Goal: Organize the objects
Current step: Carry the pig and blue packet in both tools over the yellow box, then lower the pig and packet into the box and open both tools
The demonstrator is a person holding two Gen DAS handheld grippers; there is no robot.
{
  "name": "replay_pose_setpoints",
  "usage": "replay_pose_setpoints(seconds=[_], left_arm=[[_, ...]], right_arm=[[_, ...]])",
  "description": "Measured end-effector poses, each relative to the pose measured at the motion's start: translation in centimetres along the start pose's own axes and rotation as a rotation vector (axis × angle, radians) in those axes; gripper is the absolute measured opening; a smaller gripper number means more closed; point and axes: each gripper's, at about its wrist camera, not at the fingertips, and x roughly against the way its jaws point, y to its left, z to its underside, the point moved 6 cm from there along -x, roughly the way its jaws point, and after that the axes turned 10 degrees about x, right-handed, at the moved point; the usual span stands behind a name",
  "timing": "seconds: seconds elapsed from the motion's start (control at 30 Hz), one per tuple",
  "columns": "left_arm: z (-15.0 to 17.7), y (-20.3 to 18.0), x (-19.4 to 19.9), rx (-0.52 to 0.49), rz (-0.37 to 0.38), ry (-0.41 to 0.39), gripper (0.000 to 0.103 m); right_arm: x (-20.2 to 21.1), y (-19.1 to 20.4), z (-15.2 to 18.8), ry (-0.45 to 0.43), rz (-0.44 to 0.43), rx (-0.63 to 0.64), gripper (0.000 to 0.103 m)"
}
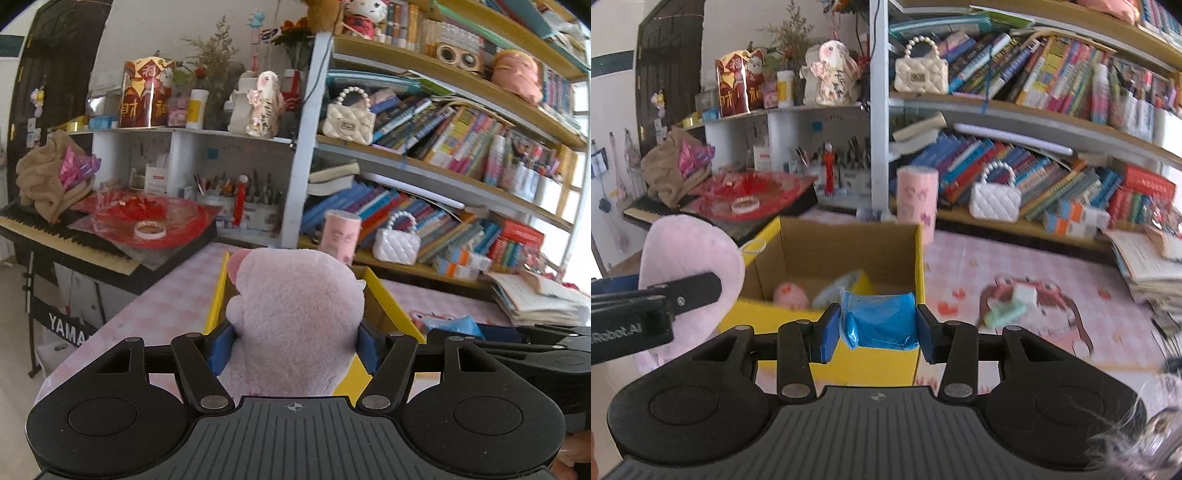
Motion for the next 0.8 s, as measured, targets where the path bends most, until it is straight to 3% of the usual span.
replay_pose_setpoints(seconds=[0.3,0.6,0.8], left_arm=[[-1.0,-0.2,-7.2,0.008,-0.081,0.043,0.066],[-0.6,-0.1,-11.5,-0.042,-0.156,0.094,0.066],[1.3,0.7,-14.0,-0.063,-0.205,0.189,0.066]], right_arm=[[-6.1,-1.4,-3.4,-0.019,-0.074,0.05,0.04],[-11.3,-1.4,-3.9,0.024,-0.142,0.101,0.04],[-13.6,-1.0,-3.3,0.058,-0.169,0.154,0.04]])
